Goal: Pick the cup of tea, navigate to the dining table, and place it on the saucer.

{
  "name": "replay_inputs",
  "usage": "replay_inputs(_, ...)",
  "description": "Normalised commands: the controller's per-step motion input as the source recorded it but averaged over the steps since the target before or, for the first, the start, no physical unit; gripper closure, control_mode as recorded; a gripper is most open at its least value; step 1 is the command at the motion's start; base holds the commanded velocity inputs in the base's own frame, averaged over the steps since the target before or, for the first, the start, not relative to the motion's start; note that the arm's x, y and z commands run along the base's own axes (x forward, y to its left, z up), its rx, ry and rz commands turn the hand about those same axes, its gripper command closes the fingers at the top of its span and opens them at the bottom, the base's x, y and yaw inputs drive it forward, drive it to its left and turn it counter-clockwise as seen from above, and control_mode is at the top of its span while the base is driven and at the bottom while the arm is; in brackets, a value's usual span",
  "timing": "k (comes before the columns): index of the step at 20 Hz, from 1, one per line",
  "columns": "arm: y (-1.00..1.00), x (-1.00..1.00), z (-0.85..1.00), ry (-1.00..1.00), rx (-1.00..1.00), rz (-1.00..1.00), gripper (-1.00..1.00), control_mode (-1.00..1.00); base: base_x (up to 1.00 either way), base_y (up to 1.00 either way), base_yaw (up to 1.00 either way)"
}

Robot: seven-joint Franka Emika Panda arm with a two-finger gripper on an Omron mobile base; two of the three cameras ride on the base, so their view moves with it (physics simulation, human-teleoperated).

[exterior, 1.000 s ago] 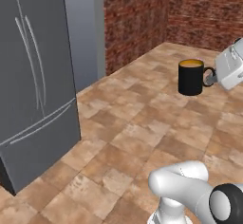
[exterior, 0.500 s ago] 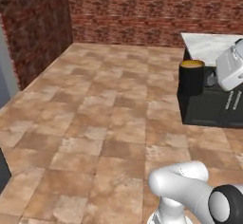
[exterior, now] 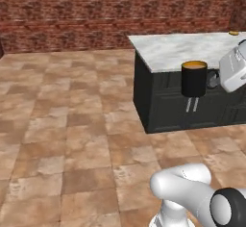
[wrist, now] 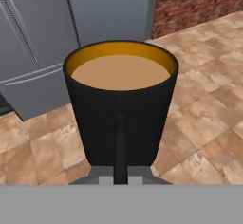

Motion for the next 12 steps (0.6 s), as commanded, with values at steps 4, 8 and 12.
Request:
replay_inputs(4,0.00,0.00,0.00,0.00,0.00,0.00,1.00,1.00,0.95,-0.18,-0.43)
replay_inputs(8,0.00,0.00,0.00,0.00,0.00,0.00,1.00,1.00,1.00,-0.07,-0.44)
replay_inputs(12,0.00,0.00,0.00,0.00,0.00,0.00,1.00,1.00,1.00,0.00,-0.39)
